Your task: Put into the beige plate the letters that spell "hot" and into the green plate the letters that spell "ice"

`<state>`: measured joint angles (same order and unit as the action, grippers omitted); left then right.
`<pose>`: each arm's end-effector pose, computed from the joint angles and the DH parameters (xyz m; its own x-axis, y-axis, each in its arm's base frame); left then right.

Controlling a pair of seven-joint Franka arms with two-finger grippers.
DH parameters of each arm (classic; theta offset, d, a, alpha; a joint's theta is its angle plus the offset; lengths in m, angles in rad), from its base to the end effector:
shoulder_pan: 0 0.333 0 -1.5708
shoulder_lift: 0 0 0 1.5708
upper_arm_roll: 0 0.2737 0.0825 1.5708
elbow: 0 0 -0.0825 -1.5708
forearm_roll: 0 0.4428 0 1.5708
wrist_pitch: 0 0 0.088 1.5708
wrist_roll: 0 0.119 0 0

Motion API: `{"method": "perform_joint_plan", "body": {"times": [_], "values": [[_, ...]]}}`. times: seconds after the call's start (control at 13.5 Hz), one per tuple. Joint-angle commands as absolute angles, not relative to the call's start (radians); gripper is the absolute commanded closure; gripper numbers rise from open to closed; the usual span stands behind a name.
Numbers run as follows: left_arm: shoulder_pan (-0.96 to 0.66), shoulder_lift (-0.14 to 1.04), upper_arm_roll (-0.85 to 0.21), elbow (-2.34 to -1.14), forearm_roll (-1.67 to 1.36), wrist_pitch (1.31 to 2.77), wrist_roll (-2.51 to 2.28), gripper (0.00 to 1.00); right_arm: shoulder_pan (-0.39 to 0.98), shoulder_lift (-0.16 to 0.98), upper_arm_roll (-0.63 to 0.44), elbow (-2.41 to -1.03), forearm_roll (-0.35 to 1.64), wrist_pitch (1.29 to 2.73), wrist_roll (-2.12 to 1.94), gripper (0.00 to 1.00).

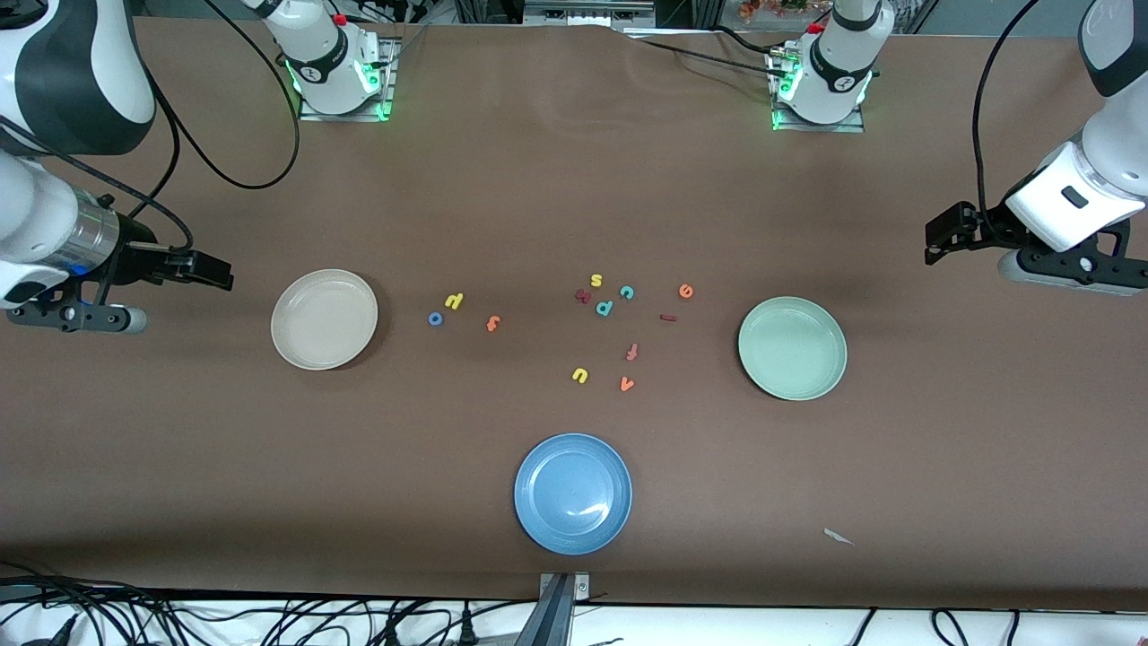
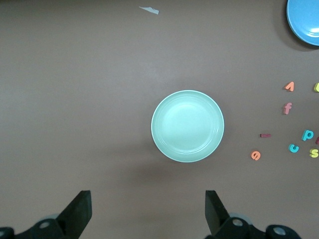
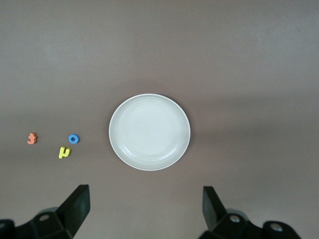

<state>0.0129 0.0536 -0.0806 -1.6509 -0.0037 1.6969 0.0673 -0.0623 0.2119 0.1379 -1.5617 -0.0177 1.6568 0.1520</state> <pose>0.6325 -0.0425 0.5051 0.9910 -0.1340 -0.0069 -0.1340 -0.9909 0.0085 0.6605 0.0427 0.4476 0.9905 -0.0750 -0.1149 -0.0748 -0.9972 0.0059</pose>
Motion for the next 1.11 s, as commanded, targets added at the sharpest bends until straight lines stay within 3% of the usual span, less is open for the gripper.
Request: {"method": "perform_joint_plan", "body": {"times": [0.0,1.04], "values": [[0.011,0.060,-0.081,-1.637,-0.018,1.677,0.089,0.00,-0.061,0.192,0.140,-1.574,-0.018,1.648,0.155,0.00],[0.020,0.051,-0.083,-1.643,-0.006,1.680,0.091,0.00,-0.058,0.192,0.141,-1.582,-0.023,1.654,0.181,0.00]]}}
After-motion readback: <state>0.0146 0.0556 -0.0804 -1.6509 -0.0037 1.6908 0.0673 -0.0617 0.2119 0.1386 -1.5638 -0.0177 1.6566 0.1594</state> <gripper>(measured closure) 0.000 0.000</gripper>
